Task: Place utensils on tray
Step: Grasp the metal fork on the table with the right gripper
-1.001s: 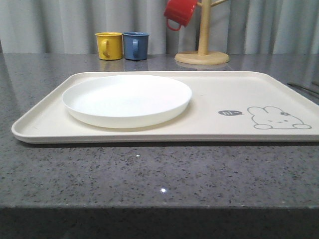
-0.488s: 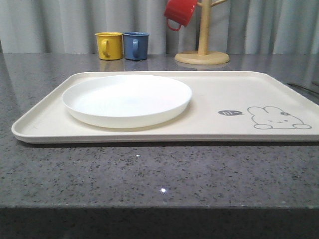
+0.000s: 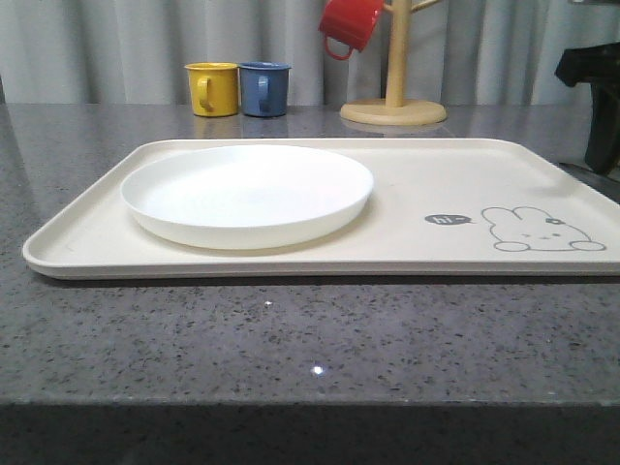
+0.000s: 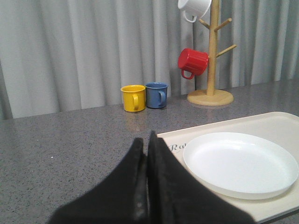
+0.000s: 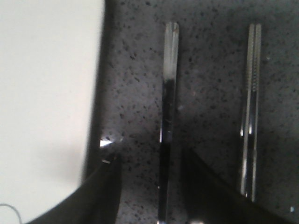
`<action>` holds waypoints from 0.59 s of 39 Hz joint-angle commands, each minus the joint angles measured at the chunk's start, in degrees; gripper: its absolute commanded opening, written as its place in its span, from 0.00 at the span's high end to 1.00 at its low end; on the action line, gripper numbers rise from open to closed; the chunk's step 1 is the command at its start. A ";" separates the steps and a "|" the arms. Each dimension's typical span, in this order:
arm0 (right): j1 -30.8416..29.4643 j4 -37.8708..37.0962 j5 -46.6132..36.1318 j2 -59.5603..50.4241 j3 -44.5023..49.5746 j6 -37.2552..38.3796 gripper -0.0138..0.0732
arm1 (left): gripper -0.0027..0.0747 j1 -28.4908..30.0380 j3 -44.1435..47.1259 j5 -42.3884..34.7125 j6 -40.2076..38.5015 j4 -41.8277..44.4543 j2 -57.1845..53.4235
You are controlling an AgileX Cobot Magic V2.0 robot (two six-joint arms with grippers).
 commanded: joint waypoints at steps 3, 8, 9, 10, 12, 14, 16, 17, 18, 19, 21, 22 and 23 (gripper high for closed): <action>-0.11 -1.15 0.52 -0.10 -1.95 -0.44 0.46 | 0.99 0.21 -1.46 -4.57 -0.42 -0.79 -1.17; -0.11 -1.17 1.21 0.33 -1.95 -0.44 0.49 | 0.99 0.21 -1.46 -4.57 -0.42 -0.79 -1.17; -0.11 -1.17 1.32 0.33 -2.00 -0.44 0.53 | 0.99 0.21 -1.46 -4.57 -0.42 -0.79 -1.17; -0.11 -1.17 1.39 0.33 -2.08 -0.44 0.56 | 0.99 0.21 -1.46 -4.57 -0.42 -0.79 -1.17; -0.11 -1.17 1.94 0.33 -2.61 -0.44 0.64 | 0.99 0.21 -1.46 -4.57 -0.42 -0.79 -1.17; -0.11 -1.17 2.42 0.33 -3.16 -0.44 0.72 | 0.99 0.21 -1.46 -4.57 -0.42 -0.79 -1.17; -0.11 -1.17 2.68 0.33 -3.88 -0.44 0.80 | 0.99 0.21 -1.46 -4.57 -0.42 -0.79 -1.17; -0.11 -1.17 2.74 0.33 -4.16 -0.44 0.83 | 0.99 0.21 -1.46 -4.57 -0.42 -0.79 -1.17; -0.11 -1.17 2.80 0.33 -4.54 -0.44 0.85 | 0.99 0.21 -1.46 -4.57 -0.42 -0.79 -1.17; -0.11 -1.17 2.99 0.33 -4.87 -0.44 0.88 | 0.99 0.21 -1.46 -4.57 -0.42 -0.79 -1.17; -0.11 -1.17 3.32 0.33 -5.45 -0.44 0.91 | 0.99 0.21 -1.46 -4.57 -0.42 -0.79 -1.17; -0.11 -1.17 3.53 0.33 -5.81 -0.44 0.93 | 0.99 0.21 -1.46 -4.57 -0.42 -0.79 -1.17; -0.11 -1.17 3.74 0.33 -6.07 -0.44 0.92 | 0.99 0.21 -1.46 -4.57 -0.42 -0.79 -1.17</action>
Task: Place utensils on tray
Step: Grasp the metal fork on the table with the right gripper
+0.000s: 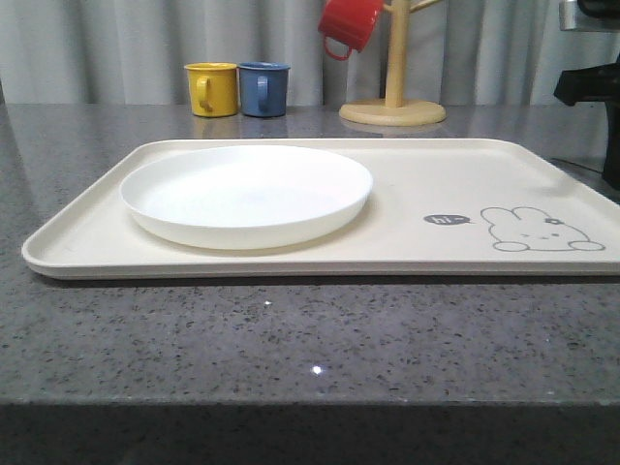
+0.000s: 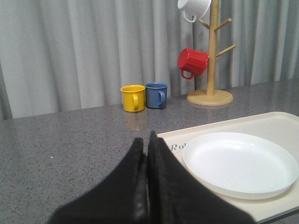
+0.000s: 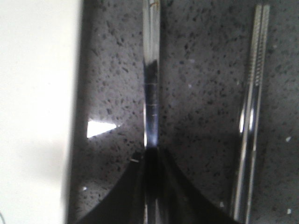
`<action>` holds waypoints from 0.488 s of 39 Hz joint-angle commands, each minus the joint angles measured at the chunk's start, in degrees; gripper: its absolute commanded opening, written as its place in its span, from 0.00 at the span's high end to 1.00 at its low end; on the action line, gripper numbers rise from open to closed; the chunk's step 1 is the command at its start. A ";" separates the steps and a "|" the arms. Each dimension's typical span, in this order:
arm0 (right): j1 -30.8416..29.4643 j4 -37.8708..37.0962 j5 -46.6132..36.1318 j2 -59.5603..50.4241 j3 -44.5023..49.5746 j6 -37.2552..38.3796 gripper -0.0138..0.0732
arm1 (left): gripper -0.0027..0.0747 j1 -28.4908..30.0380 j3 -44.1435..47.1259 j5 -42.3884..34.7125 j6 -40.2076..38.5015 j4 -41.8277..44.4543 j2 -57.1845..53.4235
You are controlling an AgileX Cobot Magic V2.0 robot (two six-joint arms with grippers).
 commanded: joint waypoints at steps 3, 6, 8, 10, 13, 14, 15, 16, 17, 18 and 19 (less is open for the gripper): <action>-0.11 0.20 0.03 -2.39 -3.68 -0.44 0.92 | 0.99 0.21 -1.46 -4.57 -0.42 -0.79 -1.17; -0.11 0.20 2.12 -2.39 -5.30 -0.44 0.92 | 0.99 0.21 -1.46 -4.57 -0.42 -0.79 -1.17; -0.03 0.20 4.52 -2.44 -6.81 -0.44 0.92 | 0.99 0.21 -1.46 -4.57 -0.42 -0.79 -1.17; 0.27 0.29 6.32 -2.77 -8.14 -0.44 0.92 | 0.99 0.21 -1.46 -4.57 -0.42 -0.79 -1.17; 1.83 0.29 8.39 -3.75 -10.39 0.30 0.91 | 0.99 0.21 -1.46 -4.57 -0.42 -0.79 -1.17; 2.63 0.23 8.64 -4.11 -10.93 1.04 0.91 | 0.99 0.21 -1.46 -4.57 -0.42 -0.79 -1.17; 3.30 0.22 8.71 -4.58 -11.30 2.44 0.91 | 0.99 0.21 -1.46 -4.57 -0.42 -0.79 -1.17; 4.24 0.22 8.65 -5.04 -11.51 3.68 0.91 | 0.99 0.21 -1.46 -4.57 -0.42 -0.79 -1.17; 5.03 0.18 8.65 -5.23 -11.65 4.91 0.91 | 0.99 0.21 -1.46 -4.57 -0.42 -0.79 -1.17; 5.87 0.11 8.53 -5.72 -11.71 6.51 0.91 | 0.99 0.21 -1.46 -4.57 -0.42 -0.79 -1.17; 7.08 -0.10 8.51 -5.96 -11.71 7.69 0.91 | 0.99 0.21 -1.46 -4.57 -0.42 -0.79 -1.17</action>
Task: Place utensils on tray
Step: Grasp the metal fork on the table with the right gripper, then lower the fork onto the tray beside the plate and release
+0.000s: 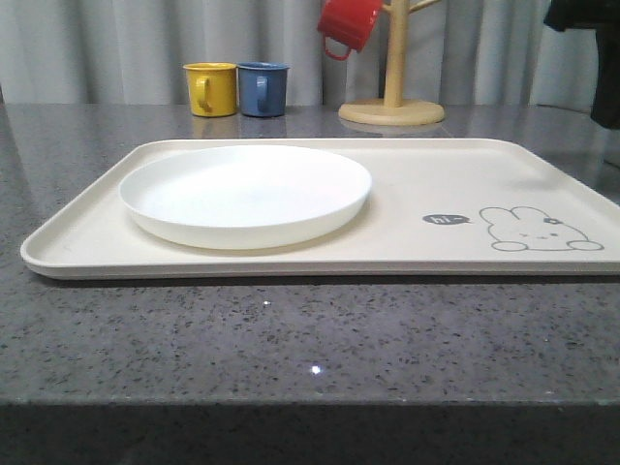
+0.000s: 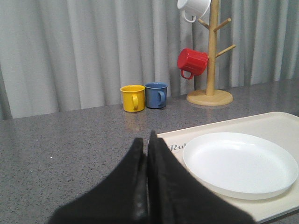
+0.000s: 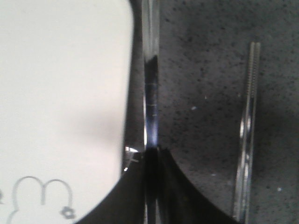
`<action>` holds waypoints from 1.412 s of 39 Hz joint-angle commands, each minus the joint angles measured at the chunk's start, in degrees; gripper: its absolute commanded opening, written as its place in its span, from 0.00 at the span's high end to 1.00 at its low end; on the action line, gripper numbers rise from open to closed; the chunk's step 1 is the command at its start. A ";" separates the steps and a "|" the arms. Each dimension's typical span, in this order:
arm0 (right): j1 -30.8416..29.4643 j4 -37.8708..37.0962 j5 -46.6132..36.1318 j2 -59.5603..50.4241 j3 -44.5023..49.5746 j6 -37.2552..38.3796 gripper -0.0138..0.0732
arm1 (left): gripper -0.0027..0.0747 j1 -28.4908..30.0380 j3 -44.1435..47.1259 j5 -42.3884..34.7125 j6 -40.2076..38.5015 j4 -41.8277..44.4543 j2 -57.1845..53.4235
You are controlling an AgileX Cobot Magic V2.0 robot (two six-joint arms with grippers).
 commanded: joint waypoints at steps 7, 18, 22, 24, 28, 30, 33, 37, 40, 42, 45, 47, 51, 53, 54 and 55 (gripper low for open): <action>10.55 -2.81 -0.56 -3.78 -2.24 15.54 0.91 | 0.99 0.21 -1.46 -4.57 -0.42 -0.79 -1.17; 20.80 -5.80 -5.28 -0.31 -2.24 27.29 0.91 | 0.99 0.21 -1.46 -4.57 -0.42 -0.79 -1.17; 21.92 -5.72 -5.07 1.26 -2.24 29.41 0.91 | 0.99 0.21 -1.46 -4.57 -0.42 -0.79 -1.17; 22.25 -5.72 -5.28 2.10 -2.24 29.87 0.91 | 0.99 0.21 -1.46 -4.57 -0.42 -0.79 -1.17; 22.32 -5.72 -5.22 3.52 -2.24 30.04 0.91 | 0.99 0.21 -1.46 -4.57 -0.42 -0.79 -1.17; 22.32 -5.85 -5.31 4.31 -2.24 30.56 0.91 | 0.99 0.21 -1.46 -4.57 -0.42 -0.79 -1.17; 22.32 -5.98 -5.48 5.10 -2.24 31.31 0.91 | 0.99 0.21 -1.46 -4.57 -0.42 -0.79 -1.17; 22.32 -5.98 -5.52 5.76 -2.24 31.70 0.91 | 0.99 0.21 -1.46 -4.57 -0.42 -0.79 -1.17; 22.32 -6.05 -6.16 5.88 -2.24 32.02 0.91 | 0.99 0.21 -1.46 -4.57 -0.42 -0.79 -1.17; 22.32 -6.13 -6.47 5.88 -2.24 32.02 0.90 | 0.99 0.21 -1.46 -4.57 -0.42 -0.79 -1.17; 22.32 -6.13 -6.53 5.88 -2.24 32.02 0.85 | 0.99 0.21 -1.46 -4.57 -0.42 -0.79 -1.17; 22.32 -6.13 -6.53 5.88 -2.24 32.02 0.80 | 0.99 0.21 -1.46 -4.57 -0.42 -0.79 -1.17; 22.32 -6.08 -6.27 5.88 -2.24 32.02 0.68 | 0.99 0.21 -1.46 -4.57 -0.42 -0.79 -1.17; 22.32 -6.08 -6.14 5.88 -2.24 32.02 0.62 | 0.99 0.21 -1.46 -4.57 -0.42 -0.79 -1.17; 22.32 -6.08 -6.14 5.88 -2.24 32.02 0.60 | 0.99 0.21 -1.46 -4.57 -0.42 -0.79 -1.17; 22.32 -6.08 -6.14 5.88 -2.24 32.02 0.57 | 0.99 0.21 -1.46 -4.57 -0.42 -0.79 -1.17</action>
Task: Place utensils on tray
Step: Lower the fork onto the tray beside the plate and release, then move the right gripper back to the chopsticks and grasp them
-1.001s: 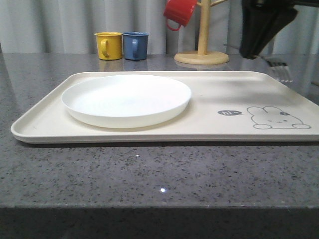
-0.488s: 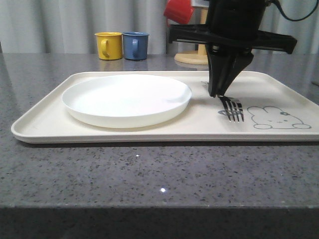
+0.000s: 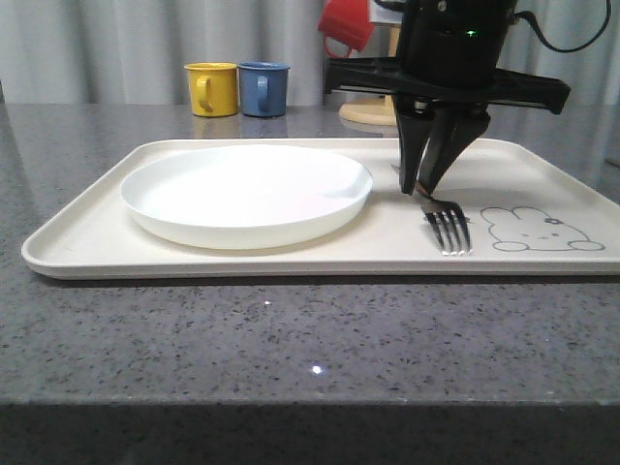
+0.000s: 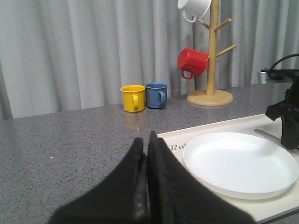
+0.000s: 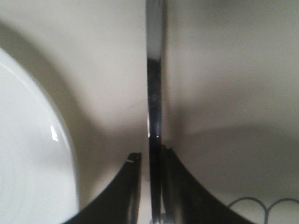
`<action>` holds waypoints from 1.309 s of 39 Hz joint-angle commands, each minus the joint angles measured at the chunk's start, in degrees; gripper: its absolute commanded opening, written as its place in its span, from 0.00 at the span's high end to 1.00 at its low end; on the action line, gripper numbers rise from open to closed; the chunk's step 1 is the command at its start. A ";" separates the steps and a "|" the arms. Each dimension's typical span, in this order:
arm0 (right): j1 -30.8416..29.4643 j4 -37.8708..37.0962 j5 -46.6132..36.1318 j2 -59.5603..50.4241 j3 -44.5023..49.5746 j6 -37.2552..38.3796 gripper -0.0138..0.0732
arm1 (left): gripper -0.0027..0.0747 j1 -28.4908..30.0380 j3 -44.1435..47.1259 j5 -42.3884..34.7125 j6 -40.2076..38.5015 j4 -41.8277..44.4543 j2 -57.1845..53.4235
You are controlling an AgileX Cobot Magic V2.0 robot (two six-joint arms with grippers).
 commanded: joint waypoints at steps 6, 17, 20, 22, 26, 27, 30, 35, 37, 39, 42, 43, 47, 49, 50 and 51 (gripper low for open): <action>-0.04 -1.52 1.83 -2.91 -3.97 -0.97 0.49 | 0.99 0.21 -1.46 -4.57 -0.42 -0.79 -1.17; -4.40 -5.23 18.64 -3.40 -14.53 -15.62 0.49 | 0.99 0.21 -1.46 -4.57 -0.42 -0.79 -1.17; -6.81 -5.28 18.64 -4.15 -14.32 -17.56 0.49 | 0.99 0.21 -1.46 -4.57 -0.42 -0.79 -1.17; -8.57 -5.28 18.64 -4.74 -13.94 -18.78 0.49 | 0.99 0.21 -1.46 -4.57 -0.42 -0.79 -1.17; -12.83 -5.28 18.64 -6.27 -11.77 -21.11 0.49 | 0.99 0.21 -1.46 -4.57 -0.42 -0.79 -1.17; -13.92 -5.35 18.64 -6.85 -11.10 -21.47 0.49 | 0.99 0.21 -1.46 -4.57 -0.42 -0.79 -1.17; -18.30 -5.47 18.64 -8.47 -8.14 -22.76 0.49 | 0.99 0.21 -1.46 -4.57 -0.42 -0.79 -1.17; -26.74 -5.41 18.47 -10.53 -2.75 -26.41 0.49 | 0.99 0.21 -1.46 -4.57 -0.42 -0.79 -1.17; -28.55 -5.37 17.65 -10.46 -1.58 -27.30 0.49 | 0.99 0.21 -1.46 -4.57 -0.42 -0.79 -1.17; -29.67 -5.21 16.01 -10.33 -0.52 -28.07 0.49 | 0.99 0.21 -1.46 -4.57 -0.42 -0.79 -1.17; -30.38 -4.96 13.50 -9.81 0.71 -29.18 0.49 | 0.99 0.21 -1.46 -4.57 -0.42 -0.79 -1.17; -30.38 -4.96 12.98 -9.62 0.93 -29.27 0.49 | 0.99 0.21 -1.46 -4.57 -0.42 -0.79 -1.17; -30.38 -4.36 11.77 -8.30 1.28 -30.01 0.49 | 0.99 0.21 -1.46 -4.57 -0.42 -0.79 -1.17; -30.38 -4.36 11.41 -7.28 1.28 -30.09 0.49 | 0.99 0.21 -1.46 -4.57 -0.42 -0.79 -1.17; -30.38 -4.27 11.41 -6.77 1.28 -30.37 0.49 | 0.99 0.21 -1.46 -4.57 -0.42 -0.79 -1.17; -30.38 -3.95 11.41 -6.35 1.28 -30.58 0.49 | 0.99 0.21 -1.46 -4.57 -0.42 -0.79 -1.17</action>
